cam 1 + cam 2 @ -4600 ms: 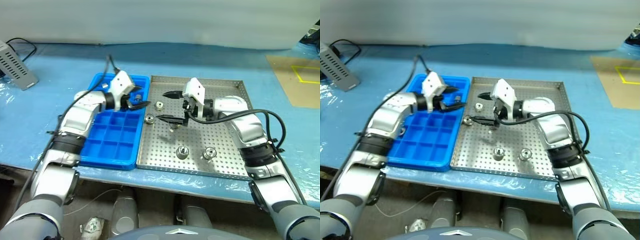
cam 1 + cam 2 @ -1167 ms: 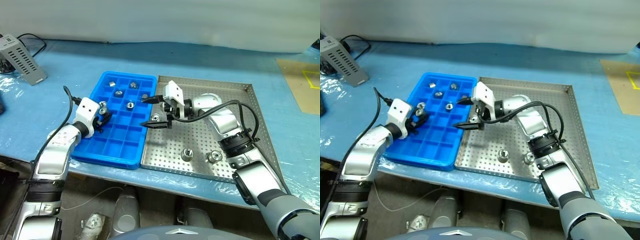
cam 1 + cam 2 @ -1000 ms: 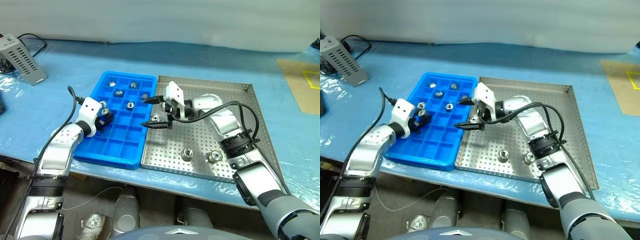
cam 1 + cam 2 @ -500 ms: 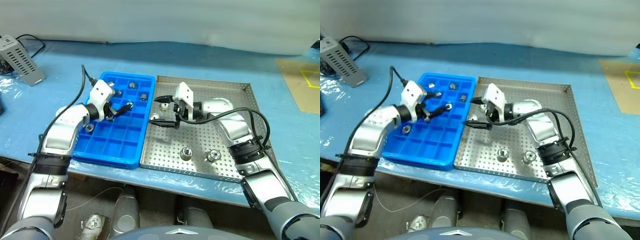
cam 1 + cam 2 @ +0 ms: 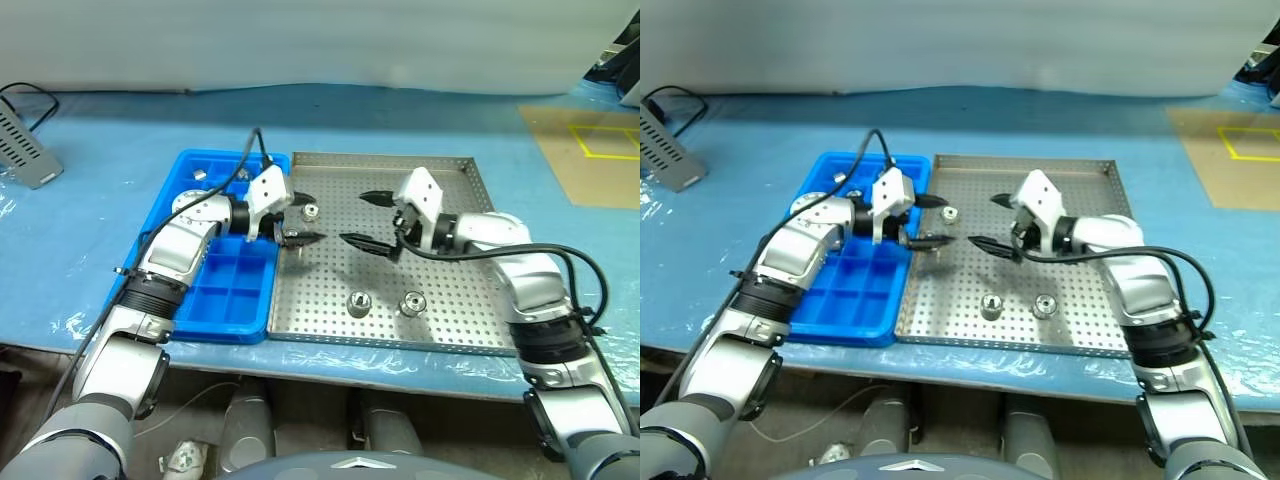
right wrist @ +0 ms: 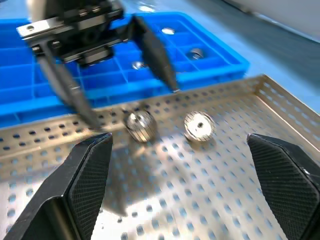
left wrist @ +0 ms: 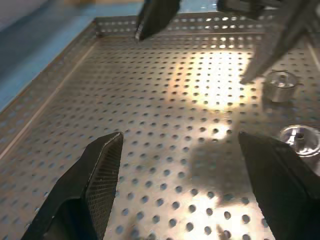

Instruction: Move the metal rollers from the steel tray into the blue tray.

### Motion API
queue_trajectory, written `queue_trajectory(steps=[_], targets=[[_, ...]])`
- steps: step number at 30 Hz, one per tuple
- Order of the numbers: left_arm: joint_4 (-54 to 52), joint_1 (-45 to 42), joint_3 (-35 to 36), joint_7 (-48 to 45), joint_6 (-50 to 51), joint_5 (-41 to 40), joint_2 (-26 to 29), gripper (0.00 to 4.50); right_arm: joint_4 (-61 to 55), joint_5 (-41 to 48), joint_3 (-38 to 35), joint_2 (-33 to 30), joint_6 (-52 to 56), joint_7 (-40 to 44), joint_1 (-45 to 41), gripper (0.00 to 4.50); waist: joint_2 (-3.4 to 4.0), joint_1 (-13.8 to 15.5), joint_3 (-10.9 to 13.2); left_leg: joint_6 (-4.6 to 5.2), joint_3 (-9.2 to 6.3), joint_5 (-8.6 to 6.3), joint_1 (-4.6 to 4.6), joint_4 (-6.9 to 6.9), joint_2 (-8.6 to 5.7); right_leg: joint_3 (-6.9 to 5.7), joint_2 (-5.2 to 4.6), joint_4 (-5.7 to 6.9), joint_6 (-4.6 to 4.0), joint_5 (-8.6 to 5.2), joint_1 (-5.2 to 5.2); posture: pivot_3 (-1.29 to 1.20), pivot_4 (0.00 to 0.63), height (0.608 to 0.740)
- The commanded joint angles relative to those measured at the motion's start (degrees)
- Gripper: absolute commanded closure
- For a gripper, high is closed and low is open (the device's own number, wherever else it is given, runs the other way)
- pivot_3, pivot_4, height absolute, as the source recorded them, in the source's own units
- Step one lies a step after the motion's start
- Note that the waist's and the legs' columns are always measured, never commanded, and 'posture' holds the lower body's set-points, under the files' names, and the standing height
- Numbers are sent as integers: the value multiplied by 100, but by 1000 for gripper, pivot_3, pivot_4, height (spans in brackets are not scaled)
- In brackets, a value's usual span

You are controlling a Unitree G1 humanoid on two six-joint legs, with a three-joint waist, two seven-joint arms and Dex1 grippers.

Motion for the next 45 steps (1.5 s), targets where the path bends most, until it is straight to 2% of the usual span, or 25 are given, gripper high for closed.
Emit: queue_trajectory(steps=[1, 9, 18, 26, 36, 39, 43, 45], targets=[[339, -71, -206, -699, -397, -87, -86, 622, -783, 247, -373, -225, 384, -198, 367, 0, 0, -70, 0, 2, 1, -1, 2, 0, 0, 1, 0, 0, 0, 0, 0, -383, 150, 740], [1510, -295, -479, -1470, -1347, 147, -569, 622, -1968, 608, -918, -542, 1204, -707, 1313, 0, 0, -262, 0, 17, 7, -10, 16, 6, -1, 9, 0, -4, 1, 0, 13, -503, 150, 740], [2568, -424, -696, -1805, -2006, 564, -909, 622, -2495, 947, -1336, -686, 1685, -1106, 1715, 0, 1, -423, -2, 49, 11, -31, 15, 20, -3, 15, 0, -37, 3, 1, 30, -577, 150, 740], [3353, -688, -627, -1439, -2203, 868, -1356, 622, -2636, 991, -1241, -770, 1736, -1321, 1836, 0, 12, -473, -10, 71, 11, -44, 32, 34, -7, 15, -5, -55, 3, 1, 71, -604, 150, 740], [3768, -645, -611, -1209, -2522, 1161, -1553, 622, -2541, 997, -1262, -964, 1690, -1371, 1819, 0, 17, -548, -12, 72, 11, -46, 54, 32, -7, 14, -4, -60, 6, 0, 93, -603, 150, 740], [3759, -644, -531, -1227, -2509, 1109, -1585, 1263, -2495, 982, -1179, -936, 1649, -1385, 1773, 0, 19, -548, -14, 74, 11, -47, 58, 33, -9, 15, -6, -63, 7, -1, 98, -594, 150, 740], [3781, -639, -542, -847, -2492, 1288, -1582, 2546, -2411, 966, -1105, -920, 1591, -1388, 1687, 0, 20, -549, -14, 74, 11, -47, 58, 33, -10, 15, -7, -63, 7, -1, 99, -582, 150, 740], [3743, -628, -506, -856, -2533, 1263, -1560, 2627, -2363, 952, -1058, -911, 1560, -1391, 1639, 0, 20, -546, -14, 74, 11, -47, 58, 33, -10, 15, -7, -64, 7, -1, 99, -573, 150, 740]])
